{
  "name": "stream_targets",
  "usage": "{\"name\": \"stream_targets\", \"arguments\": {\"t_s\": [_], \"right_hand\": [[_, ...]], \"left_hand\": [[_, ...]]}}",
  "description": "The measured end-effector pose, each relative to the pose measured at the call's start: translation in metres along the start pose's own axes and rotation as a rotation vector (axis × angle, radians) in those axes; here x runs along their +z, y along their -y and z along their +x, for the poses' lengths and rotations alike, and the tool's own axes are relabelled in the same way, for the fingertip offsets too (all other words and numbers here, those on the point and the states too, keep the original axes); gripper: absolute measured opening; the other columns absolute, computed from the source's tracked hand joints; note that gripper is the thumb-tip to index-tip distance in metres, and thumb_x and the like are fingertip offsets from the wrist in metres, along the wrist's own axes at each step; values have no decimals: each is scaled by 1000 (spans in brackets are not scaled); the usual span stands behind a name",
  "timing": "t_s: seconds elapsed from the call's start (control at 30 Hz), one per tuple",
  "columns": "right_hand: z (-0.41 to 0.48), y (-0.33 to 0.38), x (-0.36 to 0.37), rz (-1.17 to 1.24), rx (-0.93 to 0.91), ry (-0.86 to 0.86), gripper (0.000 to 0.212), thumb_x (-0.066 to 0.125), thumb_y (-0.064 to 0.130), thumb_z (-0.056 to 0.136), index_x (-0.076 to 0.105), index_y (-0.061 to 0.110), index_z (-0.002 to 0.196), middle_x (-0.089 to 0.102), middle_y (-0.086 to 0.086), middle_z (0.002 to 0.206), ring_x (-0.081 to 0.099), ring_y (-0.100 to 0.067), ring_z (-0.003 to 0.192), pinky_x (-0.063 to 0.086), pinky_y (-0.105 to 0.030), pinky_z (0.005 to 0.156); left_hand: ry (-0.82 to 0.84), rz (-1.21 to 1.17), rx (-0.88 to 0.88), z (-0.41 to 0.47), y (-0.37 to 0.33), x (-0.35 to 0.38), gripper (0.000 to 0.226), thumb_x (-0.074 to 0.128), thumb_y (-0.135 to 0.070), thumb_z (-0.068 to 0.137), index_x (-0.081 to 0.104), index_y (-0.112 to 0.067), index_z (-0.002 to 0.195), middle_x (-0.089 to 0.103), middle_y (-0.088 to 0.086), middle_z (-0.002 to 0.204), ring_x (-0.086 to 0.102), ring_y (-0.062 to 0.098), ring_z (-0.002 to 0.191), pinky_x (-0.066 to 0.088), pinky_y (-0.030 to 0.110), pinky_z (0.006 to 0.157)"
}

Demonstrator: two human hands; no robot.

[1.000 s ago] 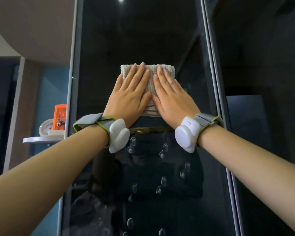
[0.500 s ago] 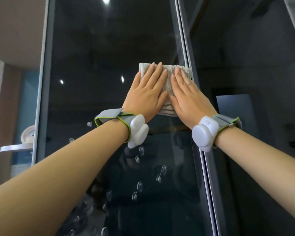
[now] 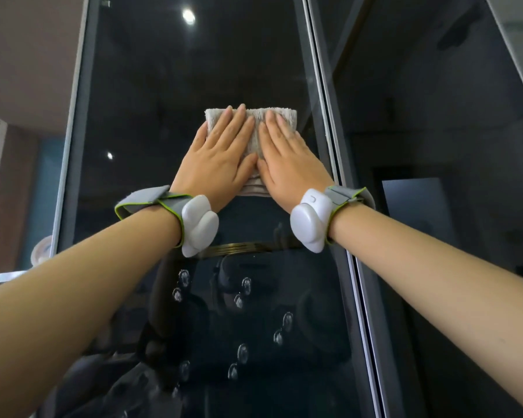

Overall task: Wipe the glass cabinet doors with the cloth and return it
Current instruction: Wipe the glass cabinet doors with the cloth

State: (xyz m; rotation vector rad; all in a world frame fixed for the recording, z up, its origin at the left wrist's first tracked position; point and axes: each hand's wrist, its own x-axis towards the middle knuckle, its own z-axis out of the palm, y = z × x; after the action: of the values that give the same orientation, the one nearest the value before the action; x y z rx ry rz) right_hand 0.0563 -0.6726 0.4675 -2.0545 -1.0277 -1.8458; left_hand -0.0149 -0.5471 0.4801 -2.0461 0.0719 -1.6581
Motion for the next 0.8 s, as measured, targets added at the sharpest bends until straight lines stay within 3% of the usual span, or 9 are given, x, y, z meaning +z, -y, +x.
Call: {"name": "stream_targets", "arguments": {"t_s": [0.47, 0.8], "right_hand": [[-11, -48, 2, -41, 85, -27, 55, 18, 28, 100, 0, 5, 147, -3, -11, 158, -3, -19, 147, 1, -31, 119], [47, -64, -12, -30, 72, 8, 54, 20, 23, 100, 2, 2, 146, -2, -14, 158, -1, -23, 146, 4, -35, 121]], "left_hand": [[-1, 3, 97, 38, -32, 17, 55, 21, -37, 98, 6, -14, 146, 2, 4, 158, -4, 18, 145, -5, 34, 116], [-12, 26, 41, 83, -15, 9, 54, 21, -34, 99, 7, -12, 146, 4, 5, 158, -2, 18, 145, 1, 36, 118]]}}
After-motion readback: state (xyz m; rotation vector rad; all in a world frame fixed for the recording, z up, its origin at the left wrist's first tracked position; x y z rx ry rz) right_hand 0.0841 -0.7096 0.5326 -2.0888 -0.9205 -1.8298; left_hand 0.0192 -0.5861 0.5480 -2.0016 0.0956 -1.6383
